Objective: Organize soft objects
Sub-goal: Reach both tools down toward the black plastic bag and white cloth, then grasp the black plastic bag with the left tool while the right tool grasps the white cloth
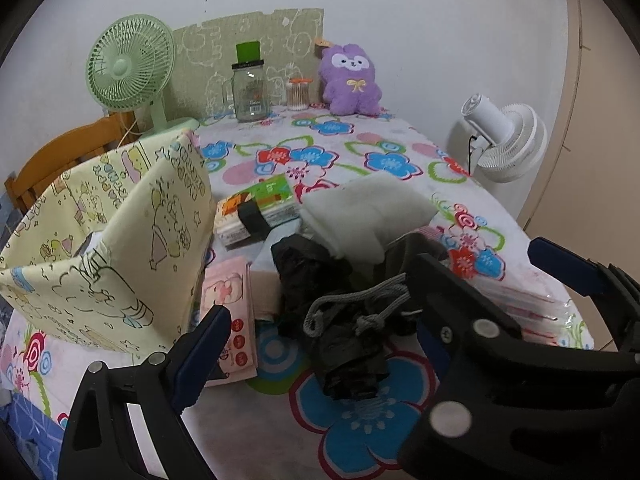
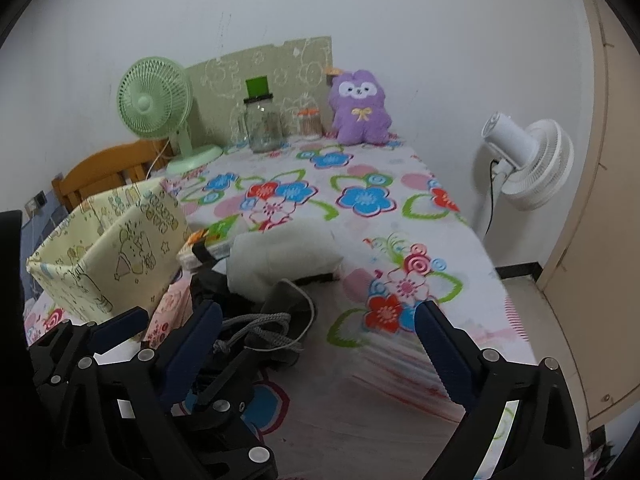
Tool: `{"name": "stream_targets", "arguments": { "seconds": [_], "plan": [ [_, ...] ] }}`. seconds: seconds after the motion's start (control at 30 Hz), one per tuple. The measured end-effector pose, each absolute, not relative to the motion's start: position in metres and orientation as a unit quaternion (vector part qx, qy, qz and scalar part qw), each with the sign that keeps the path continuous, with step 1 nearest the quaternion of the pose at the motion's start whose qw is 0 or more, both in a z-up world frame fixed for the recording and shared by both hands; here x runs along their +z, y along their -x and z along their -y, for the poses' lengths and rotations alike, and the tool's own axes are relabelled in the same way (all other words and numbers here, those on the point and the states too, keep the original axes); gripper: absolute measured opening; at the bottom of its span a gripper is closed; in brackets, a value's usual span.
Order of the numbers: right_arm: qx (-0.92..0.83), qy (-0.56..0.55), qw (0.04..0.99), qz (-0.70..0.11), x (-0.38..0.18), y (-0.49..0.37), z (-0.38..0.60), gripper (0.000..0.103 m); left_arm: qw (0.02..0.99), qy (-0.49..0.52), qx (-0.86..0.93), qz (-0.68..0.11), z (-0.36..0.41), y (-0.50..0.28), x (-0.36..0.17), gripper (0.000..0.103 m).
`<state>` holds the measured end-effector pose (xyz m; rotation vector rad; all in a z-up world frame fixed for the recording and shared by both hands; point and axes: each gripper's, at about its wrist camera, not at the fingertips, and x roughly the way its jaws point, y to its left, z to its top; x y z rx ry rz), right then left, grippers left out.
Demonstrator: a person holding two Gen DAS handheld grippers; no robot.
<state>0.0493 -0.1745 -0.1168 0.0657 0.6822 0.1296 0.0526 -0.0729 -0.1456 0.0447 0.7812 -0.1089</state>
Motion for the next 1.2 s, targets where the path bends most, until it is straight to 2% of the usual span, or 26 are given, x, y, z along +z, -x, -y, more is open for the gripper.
{"name": "stream_targets", "arguments": {
  "seconds": [0.13,0.33,0.43,0.5,0.57,0.67,1.0,1.2],
  "plan": [
    [0.069,-0.029,0.935,-0.347,-0.125,-0.056,0.168,0.095,0.920,-0.023,-0.058,-0.387,0.071,-0.053,-0.151,0.095],
    [0.082,-0.022,0.925,-0.370,-0.137,-0.067,0.158,0.082,0.915,-0.023,-0.065,-0.397,0.068,-0.056,-0.157,0.093],
    [0.086,-0.026,0.922,-0.378,-0.140,-0.071,0.156,0.073,0.914,-0.023,-0.062,-0.400,0.067,-0.058,-0.158,0.093],
    [0.092,-0.030,0.917,-0.386,-0.143,-0.073,0.156,0.059,0.913,-0.022,-0.060,-0.402,0.066,-0.060,-0.159,0.092],
    [0.103,-0.040,0.910,-0.399,-0.147,-0.076,0.155,0.049,0.912,-0.022,-0.059,-0.405,0.066,-0.061,-0.159,0.091],
    [0.105,-0.048,0.908,-0.402,-0.147,-0.075,0.156,0.042,0.913,-0.017,-0.061,-0.402,0.066,-0.062,-0.158,0.091],
    [0.071,-0.042,0.921,-0.382,-0.132,-0.069,0.172,0.037,0.915,-0.011,-0.070,-0.397,0.079,-0.070,-0.155,0.091],
    [0.056,-0.050,0.919,-0.387,-0.137,-0.073,0.180,0.037,0.908,-0.018,-0.067,-0.413,0.084,-0.078,-0.165,0.076]
  ]
}}
